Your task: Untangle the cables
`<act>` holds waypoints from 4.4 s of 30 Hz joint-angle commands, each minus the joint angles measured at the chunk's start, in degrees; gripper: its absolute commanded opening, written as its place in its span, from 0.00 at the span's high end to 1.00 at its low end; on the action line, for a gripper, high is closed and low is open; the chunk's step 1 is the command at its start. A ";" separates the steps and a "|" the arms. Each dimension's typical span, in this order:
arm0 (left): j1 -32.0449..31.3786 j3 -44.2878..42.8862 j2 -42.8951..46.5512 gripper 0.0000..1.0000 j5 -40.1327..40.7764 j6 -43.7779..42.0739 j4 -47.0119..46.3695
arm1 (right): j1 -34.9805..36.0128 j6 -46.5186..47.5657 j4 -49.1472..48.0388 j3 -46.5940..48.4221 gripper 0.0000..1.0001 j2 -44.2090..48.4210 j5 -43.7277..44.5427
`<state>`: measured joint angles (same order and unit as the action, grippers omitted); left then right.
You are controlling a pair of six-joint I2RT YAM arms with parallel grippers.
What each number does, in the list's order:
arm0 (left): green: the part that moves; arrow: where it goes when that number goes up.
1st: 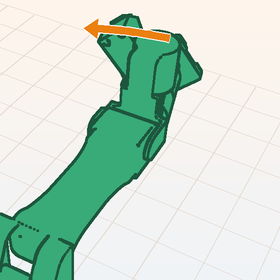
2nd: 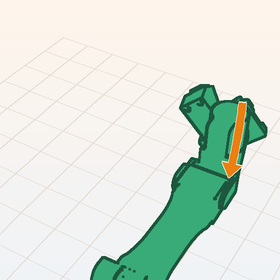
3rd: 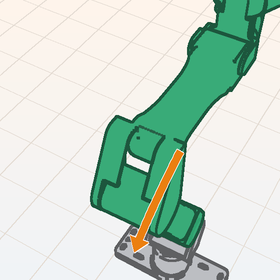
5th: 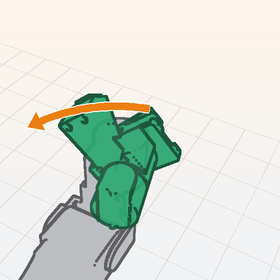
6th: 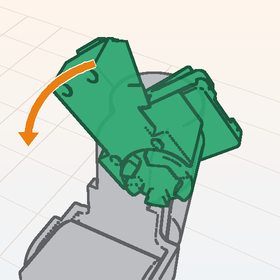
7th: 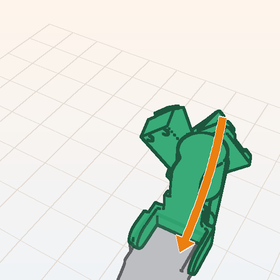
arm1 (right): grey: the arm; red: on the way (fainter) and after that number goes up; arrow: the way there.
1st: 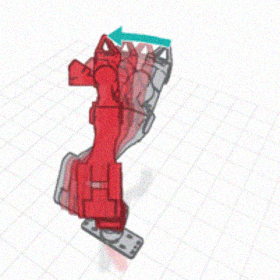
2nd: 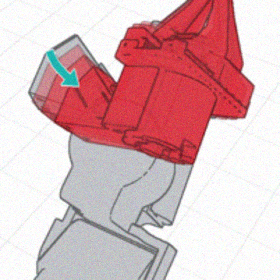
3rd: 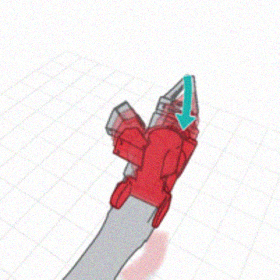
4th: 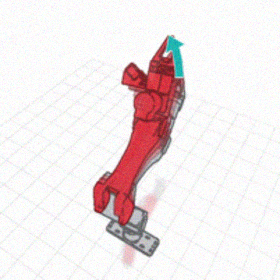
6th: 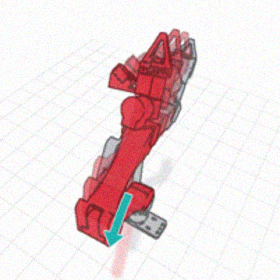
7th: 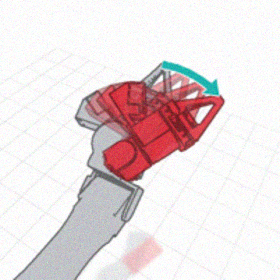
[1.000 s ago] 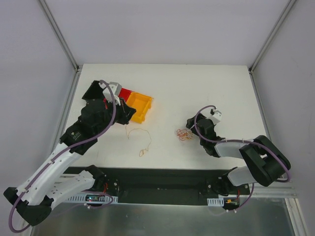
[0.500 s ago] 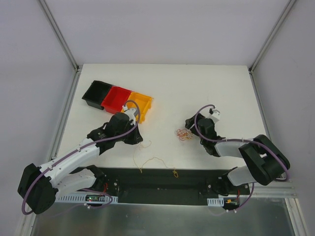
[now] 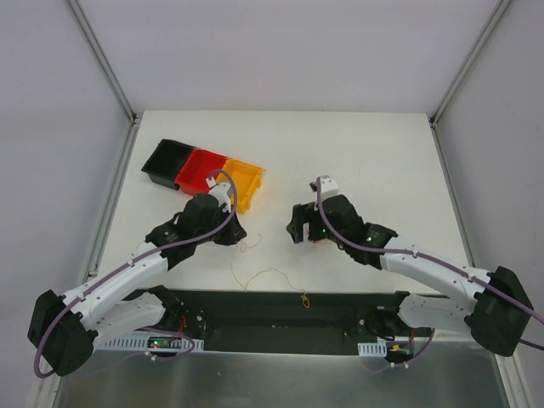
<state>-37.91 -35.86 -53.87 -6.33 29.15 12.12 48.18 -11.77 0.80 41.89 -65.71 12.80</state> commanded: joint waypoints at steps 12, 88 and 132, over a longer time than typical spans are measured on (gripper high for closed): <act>-0.32 -2.73 3.68 1.00 -2.46 -1.46 -1.22 | 14.13 3.51 11.24 -1.38 0.25 -14.43 -19.92; -6.56 9.49 -13.11 0.38 -0.89 4.78 -24.26 | -0.11 -20.31 -60.65 -9.81 0.99 -35.71 -27.30; -7.26 11.25 -18.28 0.13 -6.15 -6.21 -37.95 | 1.12 -28.56 -74.00 -13.23 0.99 -35.89 -23.97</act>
<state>-44.05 -24.91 -69.12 -8.97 24.62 -15.18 48.71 -33.12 -60.93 30.41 -99.79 -14.00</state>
